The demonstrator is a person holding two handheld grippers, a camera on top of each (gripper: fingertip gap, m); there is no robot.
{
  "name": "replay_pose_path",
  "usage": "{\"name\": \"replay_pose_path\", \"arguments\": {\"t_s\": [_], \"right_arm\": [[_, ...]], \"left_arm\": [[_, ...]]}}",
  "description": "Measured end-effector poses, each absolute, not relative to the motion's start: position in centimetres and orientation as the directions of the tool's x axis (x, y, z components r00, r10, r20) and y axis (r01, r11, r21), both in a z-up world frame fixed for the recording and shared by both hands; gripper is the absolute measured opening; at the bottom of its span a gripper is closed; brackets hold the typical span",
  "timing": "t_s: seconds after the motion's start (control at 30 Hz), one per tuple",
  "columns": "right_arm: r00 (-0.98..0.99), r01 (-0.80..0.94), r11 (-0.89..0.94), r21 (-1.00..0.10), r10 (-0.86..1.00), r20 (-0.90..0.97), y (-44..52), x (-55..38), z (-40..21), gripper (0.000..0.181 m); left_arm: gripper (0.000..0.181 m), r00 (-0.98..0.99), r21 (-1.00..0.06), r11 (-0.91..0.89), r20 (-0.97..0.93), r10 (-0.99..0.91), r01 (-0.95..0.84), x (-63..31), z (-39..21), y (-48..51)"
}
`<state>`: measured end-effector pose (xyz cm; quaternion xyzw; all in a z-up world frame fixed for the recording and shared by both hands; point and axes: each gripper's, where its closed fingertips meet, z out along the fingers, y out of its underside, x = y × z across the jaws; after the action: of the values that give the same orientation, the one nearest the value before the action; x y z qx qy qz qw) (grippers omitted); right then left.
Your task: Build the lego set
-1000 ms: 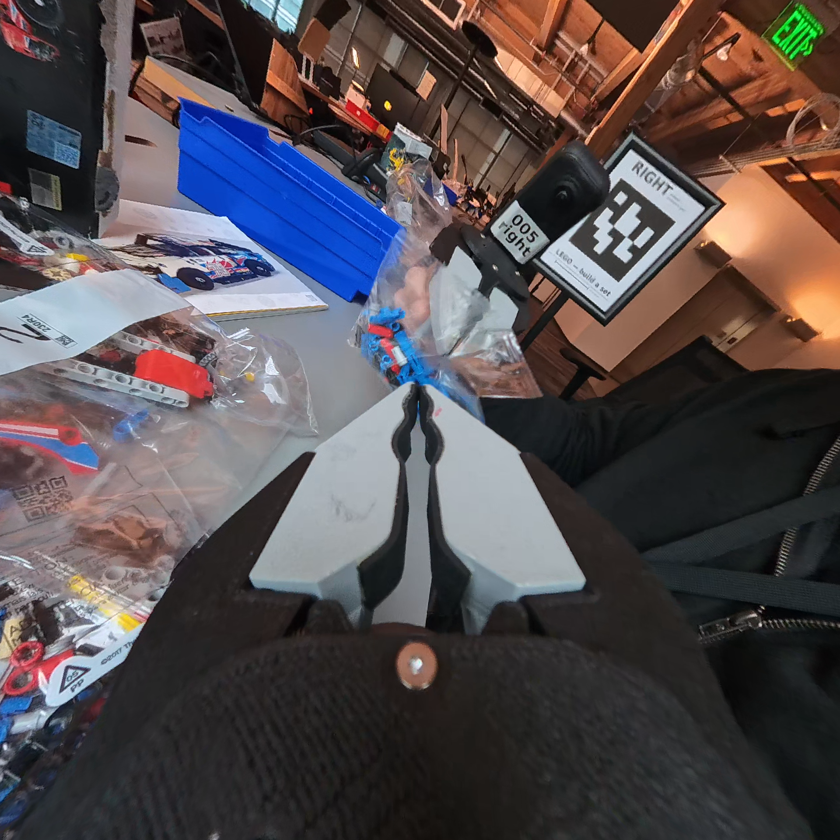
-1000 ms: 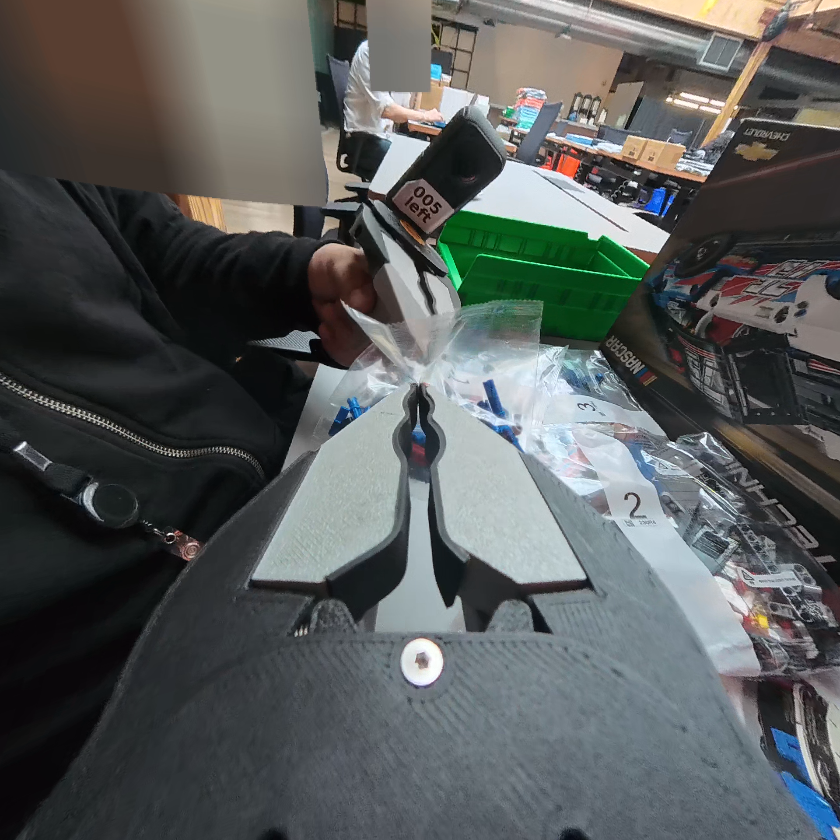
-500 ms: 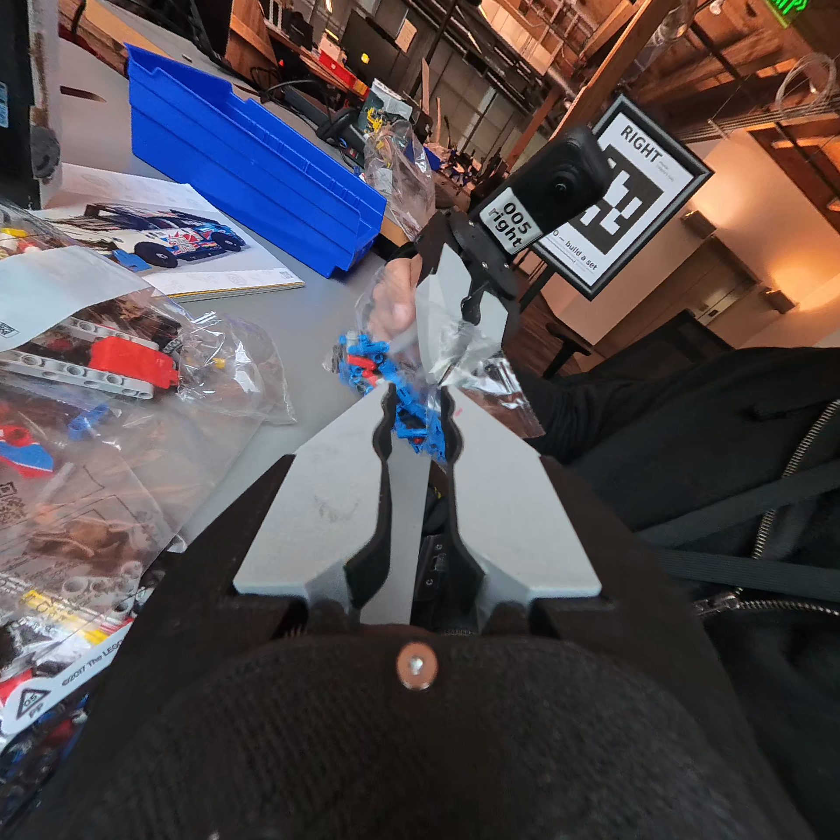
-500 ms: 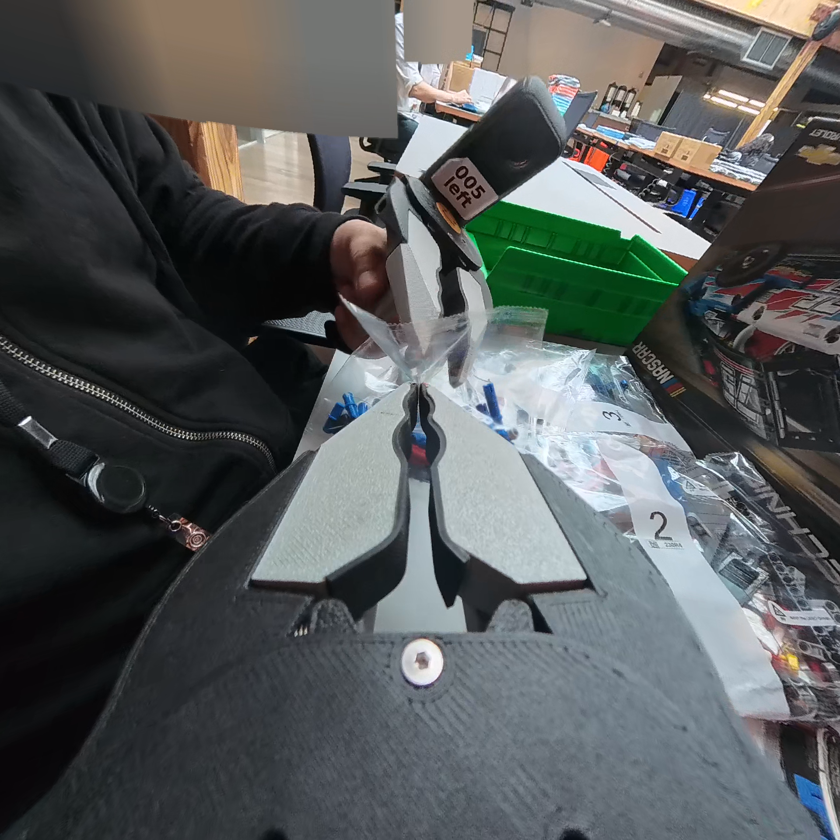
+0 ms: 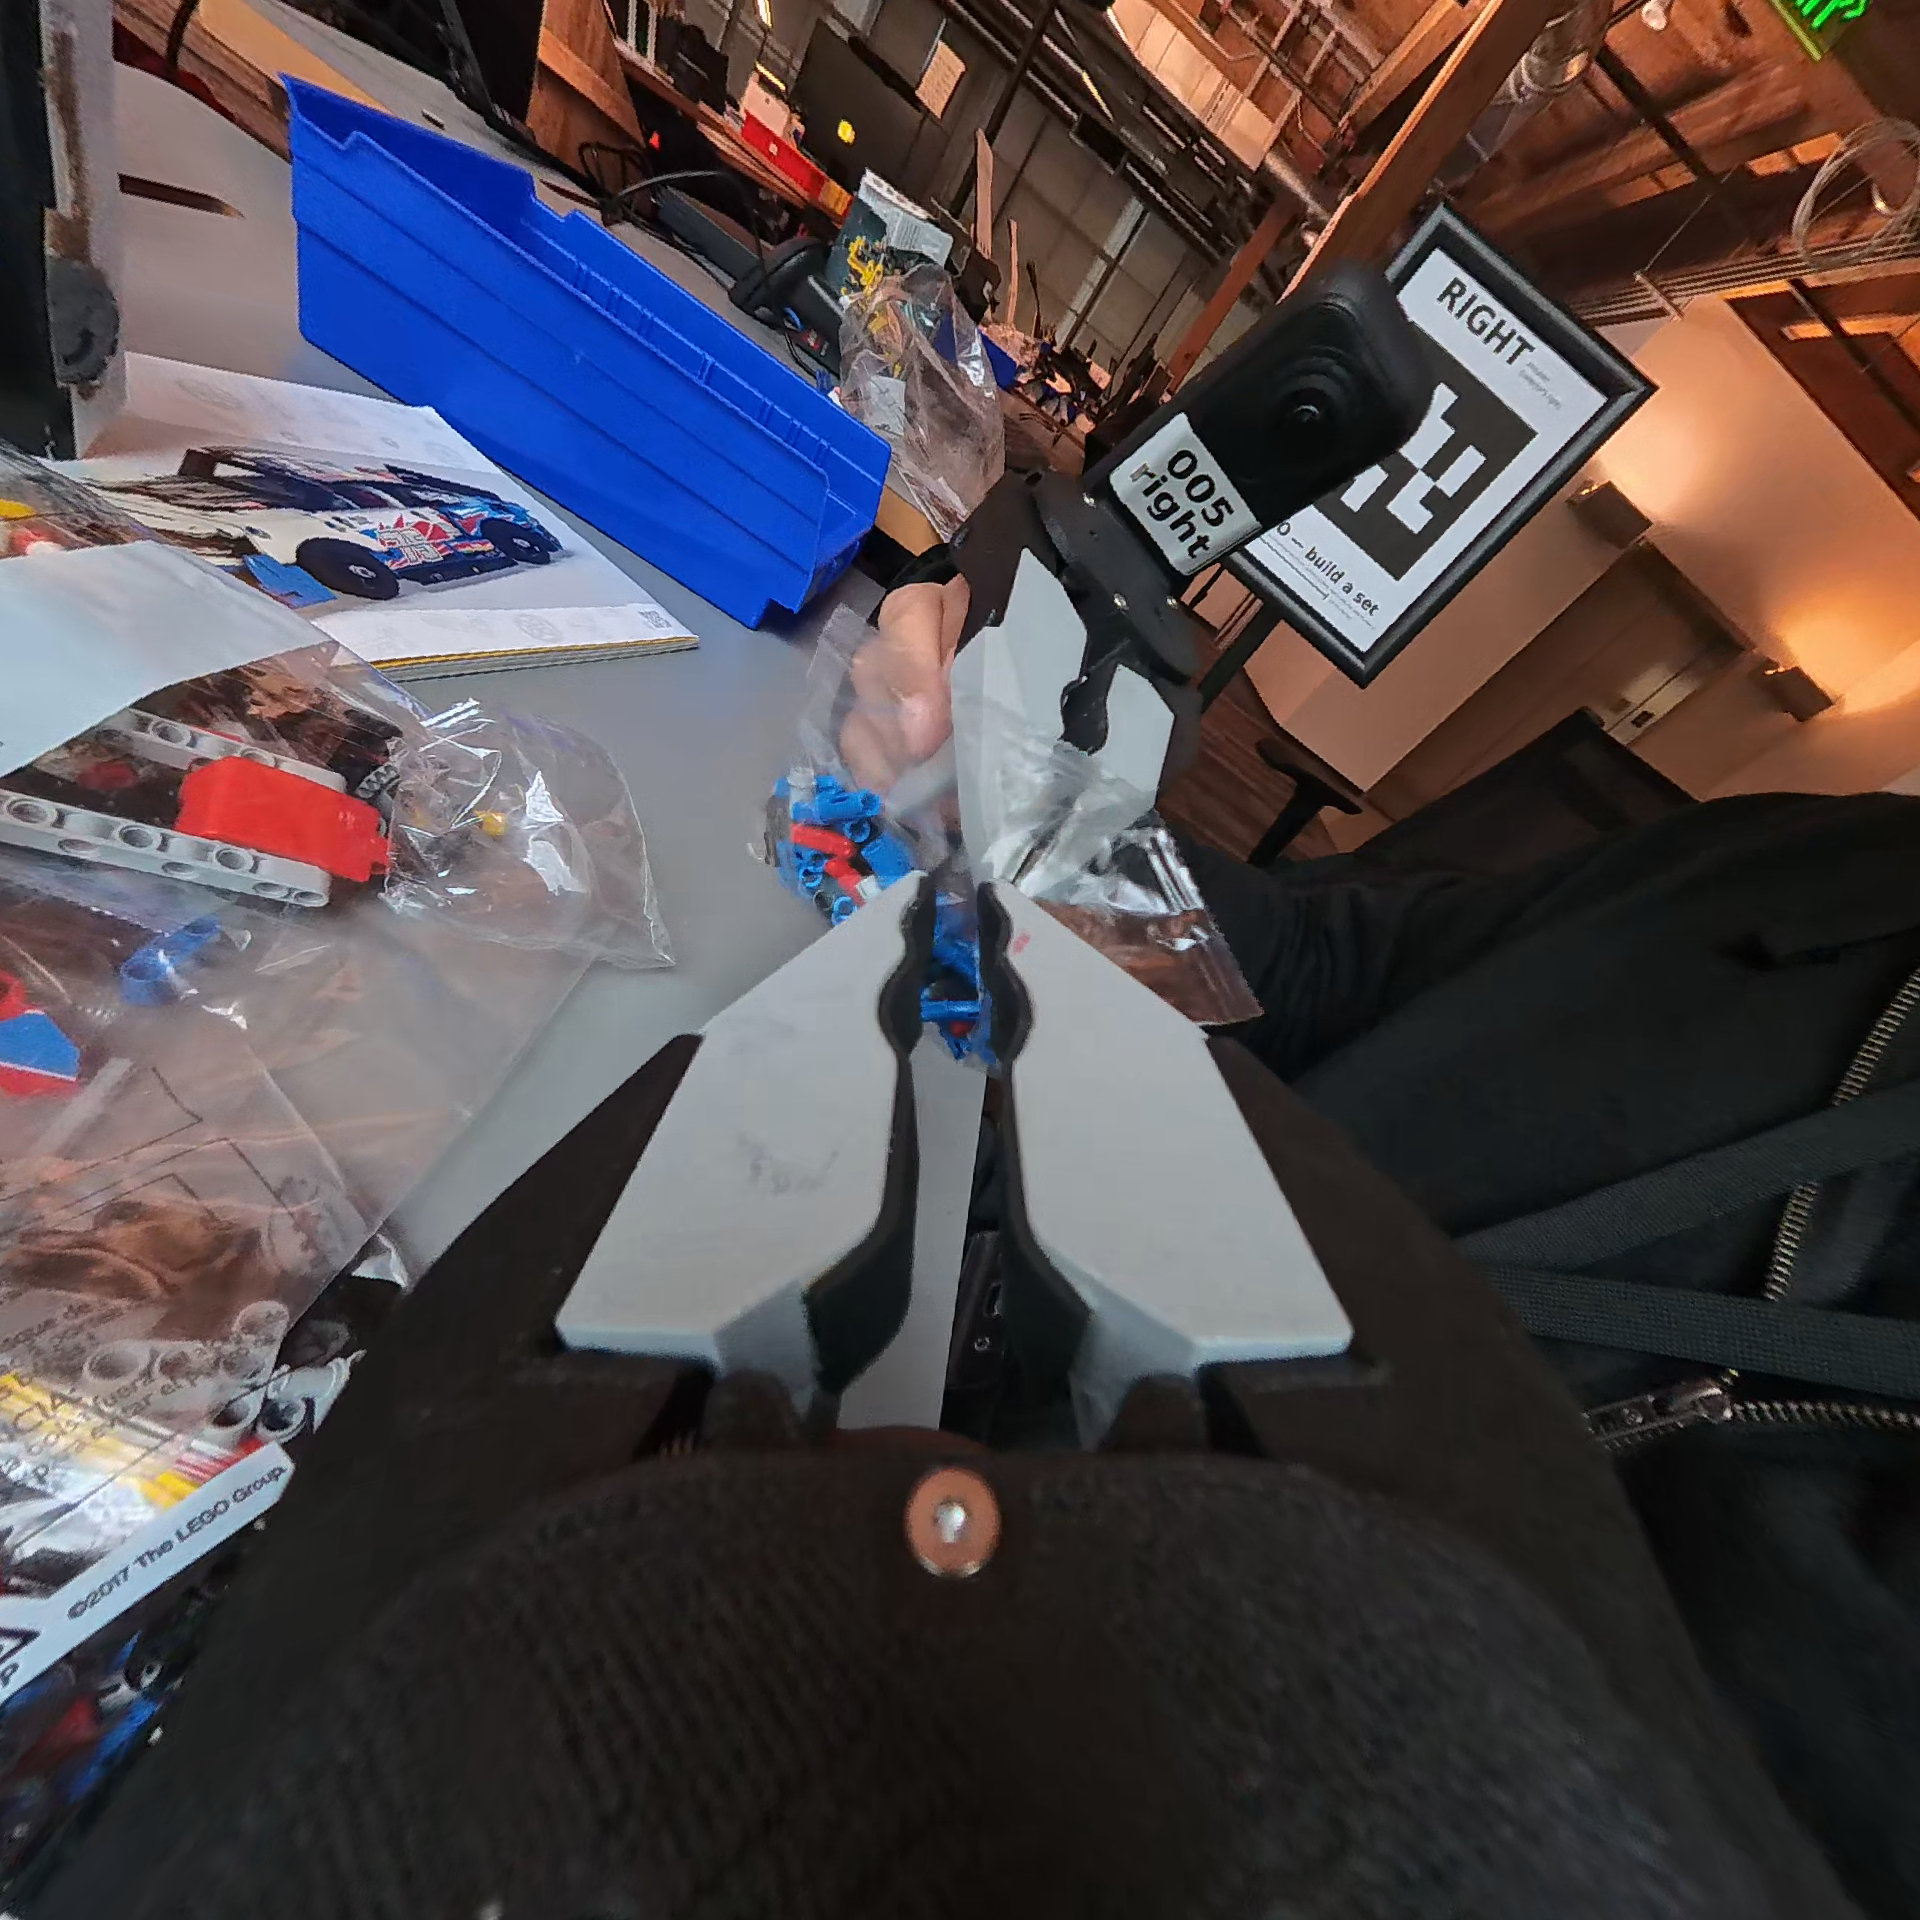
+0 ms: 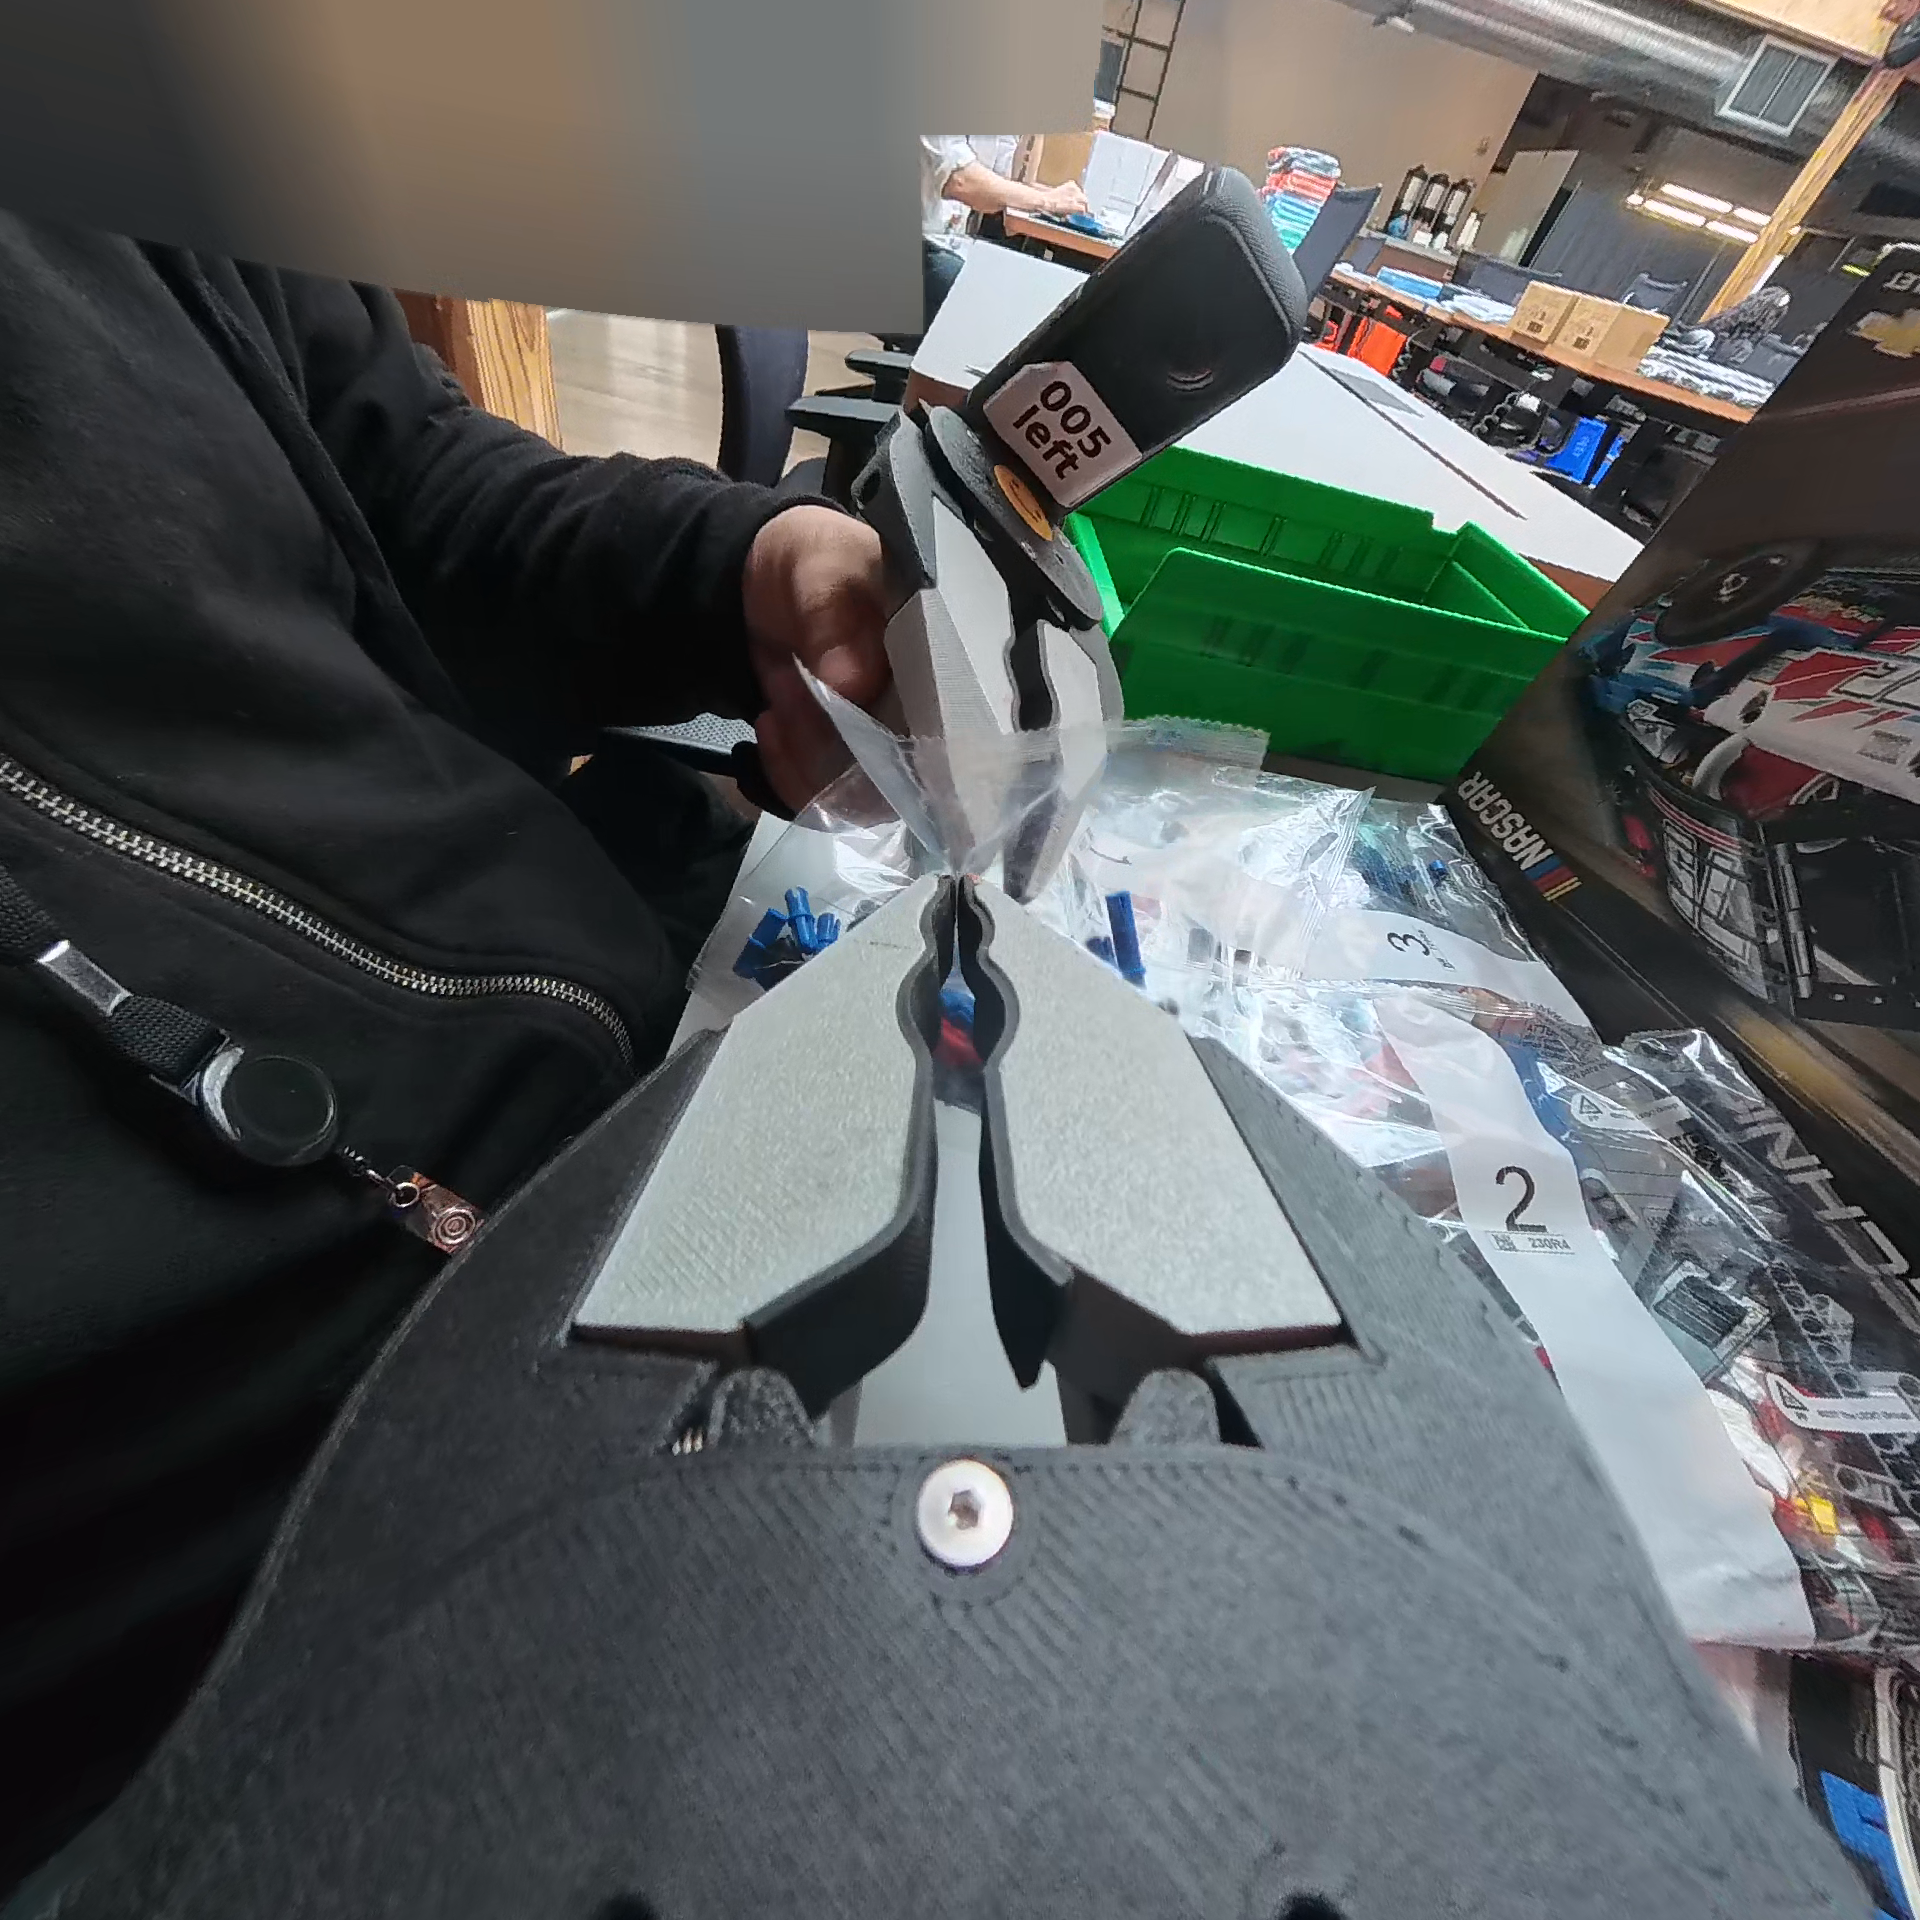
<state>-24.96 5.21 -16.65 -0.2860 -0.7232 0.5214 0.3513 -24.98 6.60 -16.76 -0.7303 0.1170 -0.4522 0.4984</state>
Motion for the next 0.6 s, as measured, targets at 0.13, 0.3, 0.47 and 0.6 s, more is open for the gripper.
{"name": "replay_pose_path", "arguments": {"t_s": [0.13, 0.3, 0.47, 0.6], "right_arm": [[-0.585, 0.047, 0.293, -0.955, 0.783, 0.212, 5.35, -24.92, -16.57, 0.0], [-0.59, 0.041, 0.291, -0.956, 0.779, 0.212, 5.26, -24.87, -16.48, 0.0], [-0.593, 0.046, 0.292, -0.955, 0.777, 0.21, 5.24, -24.88, -16.62, 0.0], [-0.596, 0.048, 0.3, -0.953, 0.774, 0.213, 5.07, -24.91, -16.77, 0.0]], "left_arm": [[0.0, 0.569, -0.841, -0.464, 0.534, -0.625, 0.279, -25.2, -16.68, 6.56], [0.0, 0.548, -0.827, -0.481, 0.557, -0.625, 0.292, -25.07, -16.63, 6.49], [0.01, 0.535, -0.816, -0.492, 0.574, -0.62, 0.305, -25.1, -16.57, 6.53], [0.006, 0.536, -0.817, -0.492, 0.572, -0.621, 0.301, -24.9, -16.71, 6.54]]}}
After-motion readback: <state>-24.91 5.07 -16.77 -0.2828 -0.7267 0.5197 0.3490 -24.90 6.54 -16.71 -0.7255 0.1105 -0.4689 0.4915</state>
